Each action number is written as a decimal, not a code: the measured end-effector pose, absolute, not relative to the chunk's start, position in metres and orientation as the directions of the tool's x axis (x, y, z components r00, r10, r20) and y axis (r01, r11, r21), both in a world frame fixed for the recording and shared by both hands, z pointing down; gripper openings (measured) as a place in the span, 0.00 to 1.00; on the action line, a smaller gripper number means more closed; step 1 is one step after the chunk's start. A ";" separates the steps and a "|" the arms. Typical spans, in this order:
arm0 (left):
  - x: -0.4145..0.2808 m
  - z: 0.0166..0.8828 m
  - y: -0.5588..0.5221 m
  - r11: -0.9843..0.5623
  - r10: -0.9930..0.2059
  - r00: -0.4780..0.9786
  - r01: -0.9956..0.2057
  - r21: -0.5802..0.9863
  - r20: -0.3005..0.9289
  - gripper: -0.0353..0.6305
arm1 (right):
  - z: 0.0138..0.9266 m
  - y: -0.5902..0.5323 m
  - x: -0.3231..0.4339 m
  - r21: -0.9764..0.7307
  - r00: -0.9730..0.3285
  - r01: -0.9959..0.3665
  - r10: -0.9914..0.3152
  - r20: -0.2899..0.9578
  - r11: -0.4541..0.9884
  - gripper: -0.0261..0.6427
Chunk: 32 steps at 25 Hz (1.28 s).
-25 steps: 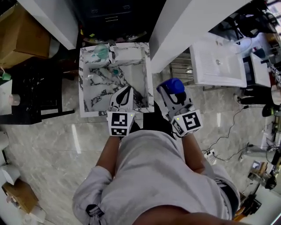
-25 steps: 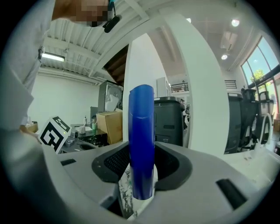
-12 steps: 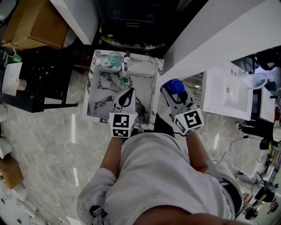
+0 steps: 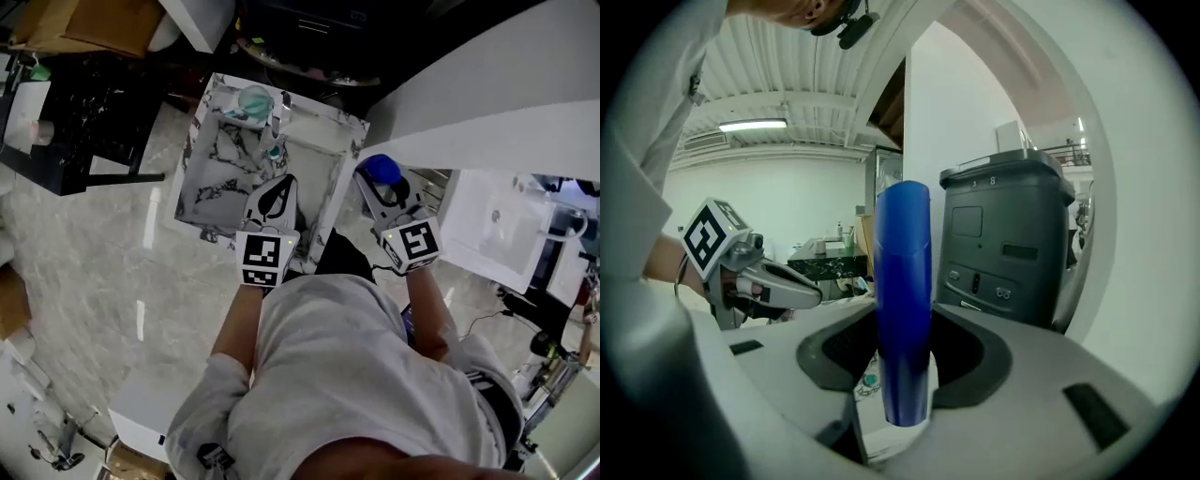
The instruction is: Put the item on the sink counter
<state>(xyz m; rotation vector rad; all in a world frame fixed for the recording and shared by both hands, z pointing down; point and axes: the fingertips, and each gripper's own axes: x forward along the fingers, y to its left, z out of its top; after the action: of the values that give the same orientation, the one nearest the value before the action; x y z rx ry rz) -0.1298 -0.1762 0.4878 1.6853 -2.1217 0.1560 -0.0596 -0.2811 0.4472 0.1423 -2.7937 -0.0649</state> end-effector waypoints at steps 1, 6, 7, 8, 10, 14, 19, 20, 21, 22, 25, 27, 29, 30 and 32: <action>-0.132 0.492 -0.173 0.285 -0.893 -0.195 -0.942 0.175 0.406 0.07 | 0.453 -0.284 -0.062 0.056 -0.934 -0.074 -0.089 0.347 0.996 0.28; -0.136 0.513 -0.157 0.408 -0.839 -0.287 -0.894 0.186 0.462 0.07 | 0.481 -0.296 -0.077 0.042 -0.922 0.023 0.005 0.388 0.999 0.28; -0.136 0.516 -0.155 0.432 -0.829 -0.306 -0.882 0.188 0.468 0.07 | 0.486 -0.297 -0.081 0.036 -0.919 0.044 0.027 0.394 0.998 0.28; -0.136 0.519 -0.153 0.456 -0.818 -0.326 -0.869 0.190 0.474 0.07 | 0.491 -0.298 -0.084 0.029 -0.915 0.065 0.048 0.400 0.997 0.28; -0.136 0.523 -0.152 0.505 -0.796 -0.366 -0.840 0.197 0.482 0.07 | 0.501 -0.299 -0.090 0.019 -0.907 0.104 0.087 0.412 0.994 0.28; -0.132 0.527 -0.151 0.557 -0.767 -0.409 -0.808 0.195 0.495 0.07 | 0.519 -0.300 -0.102 0.006 -0.891 0.163 0.144 0.431 0.987 0.28; -0.122 0.539 -0.140 0.599 -0.737 -0.431 -0.773 0.209 0.520 0.07 | 0.534 -0.300 -0.113 -0.006 -0.876 0.207 0.188 0.444 0.978 0.28; -0.121 0.543 -0.138 0.607 -0.734 -0.432 -0.763 0.222 0.525 0.07 | 0.538 -0.300 -0.116 -0.006 -0.875 0.212 0.193 0.444 0.977 0.28; -0.120 0.548 -0.137 0.614 -0.732 -0.429 -0.753 0.239 0.529 0.07 | 0.542 -0.300 -0.118 -0.007 -0.874 0.215 0.196 0.446 0.977 0.28; -0.119 0.553 -0.136 0.618 -0.732 -0.425 -0.743 0.257 0.533 0.07 | 0.547 -0.299 -0.120 -0.009 -0.871 0.217 0.198 0.451 0.976 0.28; -0.116 0.567 -0.135 0.626 -0.729 -0.414 -0.726 0.285 0.545 0.07 | 0.562 -0.297 -0.121 -0.020 -0.855 0.227 0.209 0.475 0.974 0.28; -0.118 0.573 -0.135 0.632 -0.723 -0.418 -0.721 0.283 0.551 0.07 | 0.568 -0.298 -0.124 -0.038 -0.847 0.226 0.216 0.485 0.973 0.28; -0.121 0.576 -0.136 0.640 -0.722 -0.422 -0.708 0.298 0.548 0.07 | 0.572 -0.298 -0.128 -0.046 -0.842 0.227 0.220 0.492 0.973 0.28; -0.121 0.576 -0.137 0.643 -0.725 -0.423 -0.700 0.312 0.544 0.07 | 0.573 -0.298 -0.129 -0.044 -0.840 0.231 0.222 0.495 0.972 0.28; -0.121 0.575 -0.140 0.641 -0.729 -0.418 -0.693 0.329 0.541 0.07 | 0.573 -0.298 -0.132 -0.039 -0.833 0.244 0.230 0.503 0.969 0.28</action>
<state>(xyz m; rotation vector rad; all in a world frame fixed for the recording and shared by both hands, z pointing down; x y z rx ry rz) -0.1210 -0.1396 0.5751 1.1024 -2.1958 -0.0703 -0.1319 -0.2979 0.5731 -0.3353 -2.5922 -0.0363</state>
